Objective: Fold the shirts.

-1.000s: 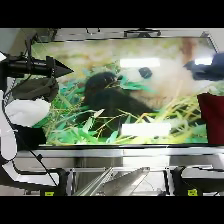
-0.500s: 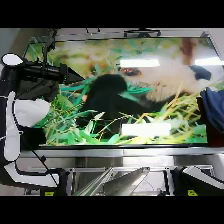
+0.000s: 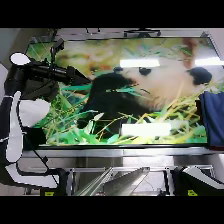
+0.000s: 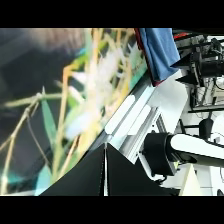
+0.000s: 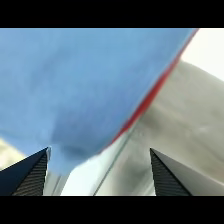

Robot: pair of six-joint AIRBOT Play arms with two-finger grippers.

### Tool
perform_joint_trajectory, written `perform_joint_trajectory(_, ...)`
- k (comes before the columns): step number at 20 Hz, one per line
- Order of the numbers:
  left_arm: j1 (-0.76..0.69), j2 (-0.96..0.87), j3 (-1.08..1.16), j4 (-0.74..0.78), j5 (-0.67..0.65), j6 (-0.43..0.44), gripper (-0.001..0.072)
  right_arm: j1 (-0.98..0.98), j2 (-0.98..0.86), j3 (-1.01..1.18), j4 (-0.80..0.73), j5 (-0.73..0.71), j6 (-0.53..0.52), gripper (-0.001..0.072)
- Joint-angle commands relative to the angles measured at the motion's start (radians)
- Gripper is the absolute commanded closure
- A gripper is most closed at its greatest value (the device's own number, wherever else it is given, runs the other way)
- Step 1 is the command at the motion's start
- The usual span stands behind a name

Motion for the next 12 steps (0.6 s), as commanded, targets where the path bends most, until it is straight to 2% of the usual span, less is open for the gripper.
perform_joint_trajectory(1, 0.011, 0.001, 0.042, -0.001, 0.007, 0.012, 0.0689, 0.033, 0.054, 0.082, 0.051, 0.138, 0.068, 0.0006)
perform_joint_trajectory(4, 0.043, 0.001, 0.15, -0.002, -0.037, 0.016, 0.0688, 0.141, 0.14, 0.108, 0.219, 0.116, 0.063, 0.0007)
perform_joint_trajectory(5, 0.06, 0.005, 0.177, -0.012, -0.04, 0.016, 0.0688, 0.194, 0.163, 0.11, 0.281, 0.122, 0.027, 0.0007)
perform_joint_trajectory(6, 0.081, 0.015, 0.18, -0.048, -0.032, 0.016, 0.0688, 0.247, 0.182, 0.11, 0.328, 0.132, 0.021, 0.0047)
perform_joint_trajectory(7, 0.105, 0.034, 0.162, -0.091, -0.024, 0.017, 0.0688, 0.306, 0.201, 0.11, 0.373, 0.131, 0.008, 0.0313)
perform_joint_trajectory(8, 0.129, 0.062, 0.122, -0.125, -0.021, 0.03, 0.0689, 0.374, 0.221, 0.11, 0.418, 0.125, -0.031, 0.0671)
perform_joint_trajectory(12, 0.188, 0.258, -0.204, -0.121, -0.027, 0.073, 0.0689, 0.653, 0.288, 0.103, 0.528, 0.063, -0.055, 0.0697)
